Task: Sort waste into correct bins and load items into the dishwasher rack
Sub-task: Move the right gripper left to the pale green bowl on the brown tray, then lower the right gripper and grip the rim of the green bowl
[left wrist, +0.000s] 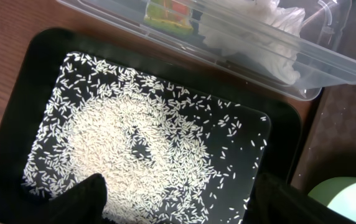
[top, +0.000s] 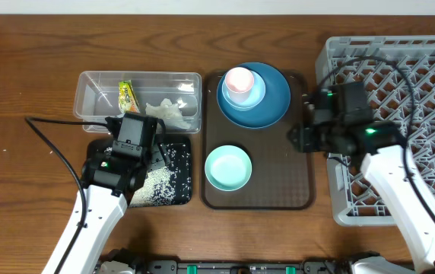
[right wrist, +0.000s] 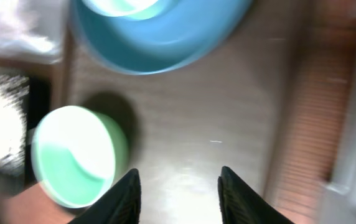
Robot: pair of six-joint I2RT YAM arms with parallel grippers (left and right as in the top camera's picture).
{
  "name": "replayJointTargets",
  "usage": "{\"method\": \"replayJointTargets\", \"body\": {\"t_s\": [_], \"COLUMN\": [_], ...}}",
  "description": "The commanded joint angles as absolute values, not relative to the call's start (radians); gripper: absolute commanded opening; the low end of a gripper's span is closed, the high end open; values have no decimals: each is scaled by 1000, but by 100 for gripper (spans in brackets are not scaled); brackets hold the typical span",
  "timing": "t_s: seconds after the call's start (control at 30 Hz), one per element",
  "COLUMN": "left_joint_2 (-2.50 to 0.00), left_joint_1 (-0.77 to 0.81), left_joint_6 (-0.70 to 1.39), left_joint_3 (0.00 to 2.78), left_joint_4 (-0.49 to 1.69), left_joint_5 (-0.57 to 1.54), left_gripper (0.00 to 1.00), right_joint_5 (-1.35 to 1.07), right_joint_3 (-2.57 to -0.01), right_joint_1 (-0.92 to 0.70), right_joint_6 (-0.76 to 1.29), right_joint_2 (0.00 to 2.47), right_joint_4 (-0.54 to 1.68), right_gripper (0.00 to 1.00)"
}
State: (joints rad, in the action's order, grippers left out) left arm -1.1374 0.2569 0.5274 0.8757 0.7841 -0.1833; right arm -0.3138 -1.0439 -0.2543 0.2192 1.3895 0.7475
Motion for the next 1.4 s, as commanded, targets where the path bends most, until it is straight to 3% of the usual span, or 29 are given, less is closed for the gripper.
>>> {"method": "replayJointTargets", "body": {"t_s": [0.0, 0.13, 0.63, 1.23, 1.37], "left_joint_2": [-1143, -1143, -1143, -1143, -1143], "left_joint_1": [253, 253, 234, 171, 171], "left_joint_6": [533, 532, 514, 514, 514], "left_joint_3": [881, 881, 881, 881, 881], "left_joint_4": [785, 785, 776, 781, 781], "left_joint_5": [-196, -196, -256, -255, -255], "left_gripper": [83, 88, 94, 97, 97], "right_joint_5": [-400, -400, -354, -228, -183], "right_joint_3": [-1037, -1037, -1037, -1037, -1037], "right_joint_1": [-323, -418, -763, -881, -891], "right_joint_6": [236, 236, 247, 258, 258], "right_joint_2": [1418, 1471, 1696, 1819, 1825], "right_joint_4": [724, 666, 415, 411, 422], "right_gripper": [43, 43, 45, 37, 27]}}
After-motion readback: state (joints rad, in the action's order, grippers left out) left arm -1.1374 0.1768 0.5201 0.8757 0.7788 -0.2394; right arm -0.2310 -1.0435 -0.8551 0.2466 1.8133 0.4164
